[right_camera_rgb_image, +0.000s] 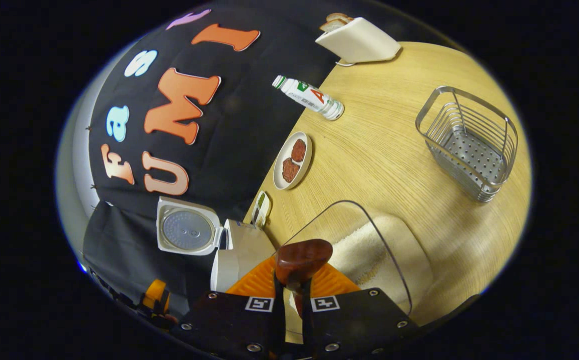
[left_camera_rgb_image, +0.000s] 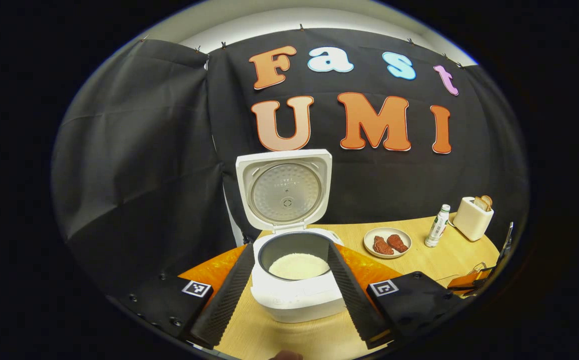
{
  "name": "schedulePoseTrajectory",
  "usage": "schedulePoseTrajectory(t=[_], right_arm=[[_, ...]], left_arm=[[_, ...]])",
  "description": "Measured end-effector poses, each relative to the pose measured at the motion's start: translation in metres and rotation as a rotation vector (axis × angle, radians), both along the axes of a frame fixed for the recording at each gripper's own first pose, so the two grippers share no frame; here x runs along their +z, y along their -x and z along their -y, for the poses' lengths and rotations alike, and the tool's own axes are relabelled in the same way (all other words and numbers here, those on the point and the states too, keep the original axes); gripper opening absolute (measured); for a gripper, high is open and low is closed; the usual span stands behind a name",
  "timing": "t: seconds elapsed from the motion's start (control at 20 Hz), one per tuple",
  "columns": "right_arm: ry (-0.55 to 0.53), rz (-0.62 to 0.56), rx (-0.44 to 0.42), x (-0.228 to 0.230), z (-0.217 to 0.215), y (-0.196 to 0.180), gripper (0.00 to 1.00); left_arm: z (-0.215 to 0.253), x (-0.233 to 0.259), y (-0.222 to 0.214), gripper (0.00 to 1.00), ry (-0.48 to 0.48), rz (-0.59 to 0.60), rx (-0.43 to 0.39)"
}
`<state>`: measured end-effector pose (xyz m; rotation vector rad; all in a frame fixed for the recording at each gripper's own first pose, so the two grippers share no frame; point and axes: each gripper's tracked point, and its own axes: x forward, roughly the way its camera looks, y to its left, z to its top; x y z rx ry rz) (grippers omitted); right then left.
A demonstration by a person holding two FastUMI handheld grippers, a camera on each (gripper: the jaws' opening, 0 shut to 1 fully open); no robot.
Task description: Close the left gripper, press the button to open the rice cooker; take a wooden spoon from the chopstick holder with the right hand, scoop a spoonful of rice and pour it into the rice cooker, then put the wooden spoon back into the chopstick holder.
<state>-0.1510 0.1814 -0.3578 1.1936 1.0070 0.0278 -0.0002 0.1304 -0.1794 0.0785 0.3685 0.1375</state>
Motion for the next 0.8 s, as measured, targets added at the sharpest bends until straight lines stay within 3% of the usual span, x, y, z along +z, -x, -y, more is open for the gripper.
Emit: schedulePoseTrajectory(t=[0.45, 0.6, 0.65, 0.8], right_arm=[[-0.137, 0.006, -0.184, 0.030, 0.055, -0.037, 0.13], [-0.222, -0.006, -0.249, 0.039, 0.060, -0.051, 0.17], [-0.245, -0.006, -0.267, 0.044, 0.061, -0.055, 0.13], [-0.285, -0.003, -0.287, 0.055, 0.056, -0.068, 0.13]], left_arm=[[0.021, 0.008, -0.008, 0.99, 0.009, 0.032, 0.012], [0.023, 0.009, -0.009, 0.99, 0.012, 0.038, 0.022], [0.023, 0.009, -0.009, 0.99, 0.012, 0.041, 0.026], [0.017, 0.010, -0.007, 0.99, 0.012, 0.047, 0.046]])
